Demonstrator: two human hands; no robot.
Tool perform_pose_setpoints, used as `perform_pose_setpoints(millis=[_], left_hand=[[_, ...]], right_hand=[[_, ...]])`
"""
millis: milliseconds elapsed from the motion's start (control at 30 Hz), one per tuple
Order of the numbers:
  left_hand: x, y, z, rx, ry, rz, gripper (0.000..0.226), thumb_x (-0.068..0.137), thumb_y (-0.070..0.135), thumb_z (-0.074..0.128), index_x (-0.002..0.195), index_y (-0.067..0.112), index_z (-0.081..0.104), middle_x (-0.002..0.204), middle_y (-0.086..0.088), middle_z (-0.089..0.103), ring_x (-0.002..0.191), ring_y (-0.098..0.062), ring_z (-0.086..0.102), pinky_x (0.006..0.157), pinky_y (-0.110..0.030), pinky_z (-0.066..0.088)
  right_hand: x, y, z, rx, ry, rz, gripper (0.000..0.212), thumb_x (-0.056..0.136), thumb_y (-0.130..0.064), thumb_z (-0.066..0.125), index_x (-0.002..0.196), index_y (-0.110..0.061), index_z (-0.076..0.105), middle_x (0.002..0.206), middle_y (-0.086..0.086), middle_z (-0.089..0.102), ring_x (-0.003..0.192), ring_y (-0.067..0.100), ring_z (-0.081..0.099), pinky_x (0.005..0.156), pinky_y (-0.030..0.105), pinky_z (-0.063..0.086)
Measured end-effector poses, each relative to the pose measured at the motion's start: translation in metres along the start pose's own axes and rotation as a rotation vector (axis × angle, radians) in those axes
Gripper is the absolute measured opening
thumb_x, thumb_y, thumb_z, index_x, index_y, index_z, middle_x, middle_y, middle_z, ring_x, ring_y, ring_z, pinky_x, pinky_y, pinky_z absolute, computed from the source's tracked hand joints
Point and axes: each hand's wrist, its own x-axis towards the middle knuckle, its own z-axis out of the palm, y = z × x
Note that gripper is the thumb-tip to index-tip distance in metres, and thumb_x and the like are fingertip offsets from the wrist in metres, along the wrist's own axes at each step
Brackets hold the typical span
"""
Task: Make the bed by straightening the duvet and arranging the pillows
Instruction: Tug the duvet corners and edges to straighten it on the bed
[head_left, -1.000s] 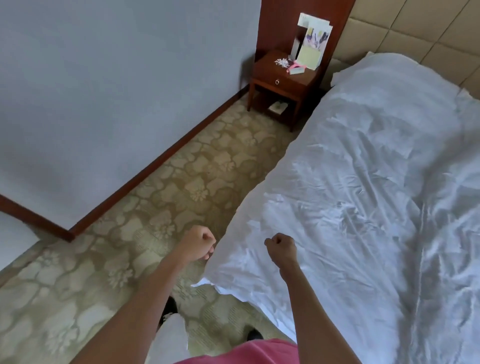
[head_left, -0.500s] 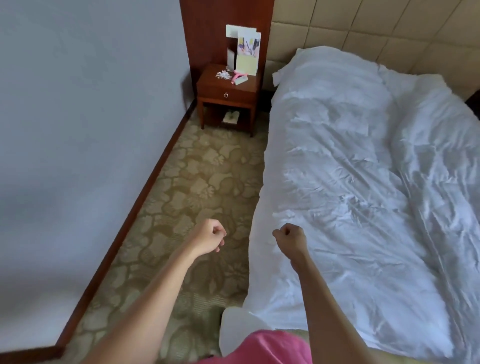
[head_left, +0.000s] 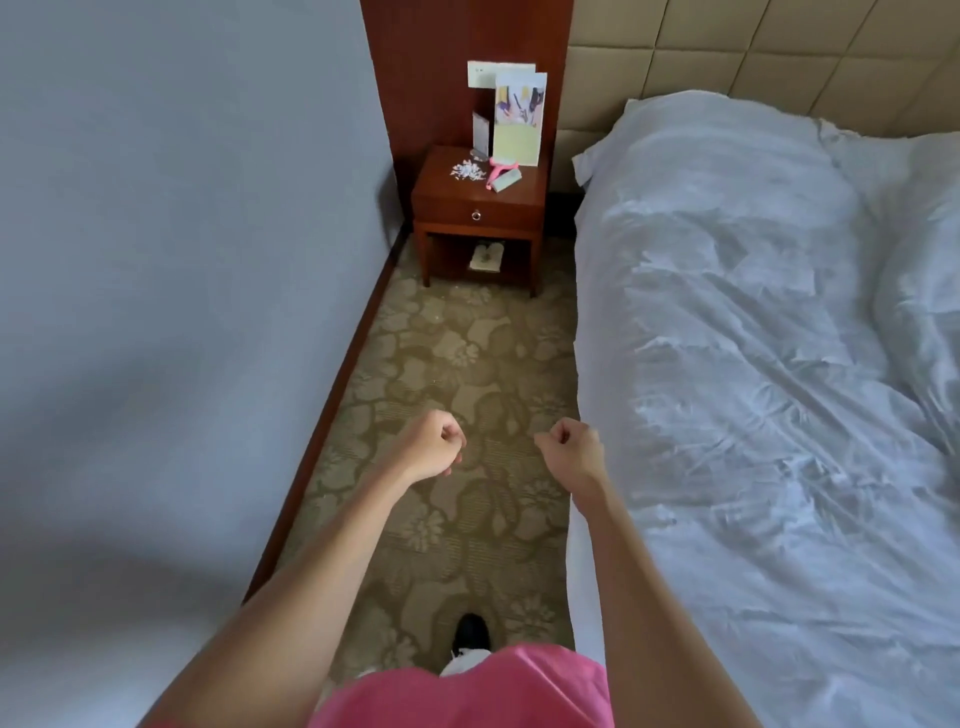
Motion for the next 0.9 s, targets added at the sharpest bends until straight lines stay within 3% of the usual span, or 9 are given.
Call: perform_pose_setpoints(millis=[100, 333, 433, 567, 767, 900], left_hand=[[0.047, 0.025, -0.01, -0.008, -0.009, 0.041, 0.023, 0.098, 0.012, 0.046, 0.086, 0.014, 0.066, 0.077, -0.003, 0.073, 0.057, -0.013, 0.067, 0.059, -0.027, 0.055], [0.154, 0.094, 0.016, 0.062, -0.295, 0.173, 0.023, 0.1, 0.015, 0.046, 0.089, 0.012, 0.066, 0.082, -0.006, 0.072, 0.057, -0.014, 0.065, 0.058, -0.025, 0.05], [0.206, 0.12, 0.02, 0.118, -0.379, 0.23, 0.023, 0.1, 0.013, 0.046, 0.086, 0.012, 0.064, 0.083, -0.006, 0.072, 0.057, -0.015, 0.064, 0.061, -0.029, 0.053], [0.286, 0.158, 0.008, 0.208, -0.446, 0.305, 0.021, 0.1, 0.012, 0.046, 0.089, 0.012, 0.064, 0.082, -0.005, 0.071, 0.056, -0.014, 0.064, 0.059, -0.024, 0.05], [0.395, 0.257, -0.007, 0.29, -0.562, 0.493, 0.021, 0.098, 0.01, 0.048, 0.083, 0.016, 0.062, 0.078, -0.004, 0.071, 0.058, -0.015, 0.066, 0.065, -0.029, 0.056], [0.436, 0.311, -0.003, 0.35, -0.656, 0.566, 0.017, 0.098, 0.012, 0.048, 0.092, 0.014, 0.064, 0.082, -0.002, 0.07, 0.062, -0.012, 0.064, 0.057, -0.018, 0.047]], right_hand=[[0.031, -0.016, -0.014, -0.001, 0.031, -0.008, 0.032, 0.085, -0.007, 0.061, 0.063, -0.012, 0.037, 0.057, -0.001, 0.037, 0.055, 0.015, 0.035, 0.055, 0.028, 0.036], [0.101, -0.003, -0.059, 0.024, 0.296, 0.227, 0.035, 0.083, -0.001, 0.056, 0.061, -0.014, 0.033, 0.053, -0.002, 0.032, 0.049, 0.014, 0.03, 0.045, 0.022, 0.026], [0.138, -0.005, -0.064, 0.058, 0.385, 0.312, 0.036, 0.082, -0.001, 0.056, 0.06, -0.016, 0.031, 0.053, -0.002, 0.03, 0.049, 0.014, 0.028, 0.047, 0.025, 0.024], [0.191, -0.023, -0.072, 0.106, 0.462, 0.366, 0.036, 0.081, -0.002, 0.059, 0.06, -0.016, 0.034, 0.056, 0.001, 0.033, 0.052, 0.016, 0.031, 0.051, 0.026, 0.026], [0.256, -0.059, -0.113, 0.247, 0.758, 0.463, 0.037, 0.081, -0.002, 0.061, 0.058, -0.017, 0.035, 0.054, -0.002, 0.033, 0.05, 0.013, 0.031, 0.049, 0.024, 0.027], [0.281, -0.069, -0.125, 0.284, 0.844, 0.519, 0.037, 0.08, -0.003, 0.061, 0.058, -0.017, 0.034, 0.056, -0.001, 0.036, 0.053, 0.014, 0.032, 0.051, 0.026, 0.029]])
